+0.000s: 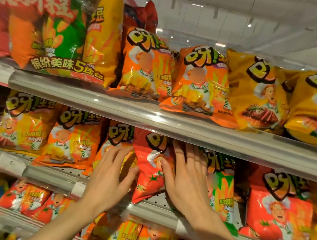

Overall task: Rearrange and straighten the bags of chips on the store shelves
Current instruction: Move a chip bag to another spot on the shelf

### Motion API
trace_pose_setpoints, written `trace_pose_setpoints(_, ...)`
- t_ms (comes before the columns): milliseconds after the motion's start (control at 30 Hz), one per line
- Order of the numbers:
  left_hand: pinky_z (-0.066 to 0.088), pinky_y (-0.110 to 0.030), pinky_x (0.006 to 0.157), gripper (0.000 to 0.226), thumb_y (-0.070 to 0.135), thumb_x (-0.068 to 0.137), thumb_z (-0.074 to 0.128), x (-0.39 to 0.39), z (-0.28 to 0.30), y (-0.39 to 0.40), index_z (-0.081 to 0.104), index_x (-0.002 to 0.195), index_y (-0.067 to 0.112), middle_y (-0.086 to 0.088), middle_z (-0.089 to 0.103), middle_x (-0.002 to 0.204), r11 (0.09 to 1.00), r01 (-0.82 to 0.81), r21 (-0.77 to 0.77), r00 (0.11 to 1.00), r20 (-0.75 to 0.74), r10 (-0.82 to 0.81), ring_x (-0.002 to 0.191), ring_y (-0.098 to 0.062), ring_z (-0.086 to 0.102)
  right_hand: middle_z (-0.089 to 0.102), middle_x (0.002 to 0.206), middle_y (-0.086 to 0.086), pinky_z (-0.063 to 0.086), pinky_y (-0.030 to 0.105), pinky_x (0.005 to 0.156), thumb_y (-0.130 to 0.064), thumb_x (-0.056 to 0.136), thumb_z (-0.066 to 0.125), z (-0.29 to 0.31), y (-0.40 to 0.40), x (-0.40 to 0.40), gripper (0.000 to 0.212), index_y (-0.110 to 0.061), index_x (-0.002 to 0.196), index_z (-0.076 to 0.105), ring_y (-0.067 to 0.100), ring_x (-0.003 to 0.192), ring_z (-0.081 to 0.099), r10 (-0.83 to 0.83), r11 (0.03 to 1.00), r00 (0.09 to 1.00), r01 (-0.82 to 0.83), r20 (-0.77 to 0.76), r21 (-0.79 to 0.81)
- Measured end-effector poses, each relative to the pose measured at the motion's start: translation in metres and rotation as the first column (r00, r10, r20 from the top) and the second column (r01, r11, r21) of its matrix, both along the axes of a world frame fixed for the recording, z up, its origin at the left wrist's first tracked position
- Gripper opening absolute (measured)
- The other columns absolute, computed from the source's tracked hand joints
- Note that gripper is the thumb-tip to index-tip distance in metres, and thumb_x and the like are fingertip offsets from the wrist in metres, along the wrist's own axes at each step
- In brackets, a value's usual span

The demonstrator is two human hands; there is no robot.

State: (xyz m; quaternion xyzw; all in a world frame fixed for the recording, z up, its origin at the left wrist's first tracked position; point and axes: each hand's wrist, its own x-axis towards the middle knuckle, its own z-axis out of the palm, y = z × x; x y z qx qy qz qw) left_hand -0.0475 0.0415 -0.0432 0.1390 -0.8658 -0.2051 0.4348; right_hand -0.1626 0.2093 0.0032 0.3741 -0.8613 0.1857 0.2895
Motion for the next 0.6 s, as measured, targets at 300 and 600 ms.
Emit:
trace_pose_setpoints(300, 0.048, -0.043, 0.098, 0.104, 0.085, 0.071, 0.057, -0.043, 0.014, 0.050, 0.020, 0.152, 0.032, -0.007, 0.028, 0.154, 0.965, -0.141, 0.222, 0.983, 0.147, 0.110, 0.136, -0.031, 0.041, 0.038, 0.155, 0.011, 0.013, 0.058, 0.116, -0.062, 0.094, 0.023, -0.007, 0.060, -0.031, 0.070, -0.022, 0.150, 0.041, 0.032, 0.148, 0.024, -0.152, 0.962, 0.987, 0.159, -0.049, 0.221)
trace_pose_setpoints(600, 0.035, -0.025, 0.099, 0.088, 0.060, 0.075, 0.077, -0.047, 0.011, 0.051, 0.035, 0.148, 0.032, 0.004, 0.037, 0.143, 0.942, -0.054, 0.332, 0.996, -0.045, 0.073, 0.128, -0.011, 0.041, 0.058, 0.137, 0.010, 0.033, 0.058, 0.106, -0.064, 0.093, 0.041, -0.006, 0.075, -0.047, 0.065, -0.023, 0.143, 0.050, 0.032, 0.133, 0.047, -0.186, 0.962, 0.983, 0.183, -0.004, 0.202)
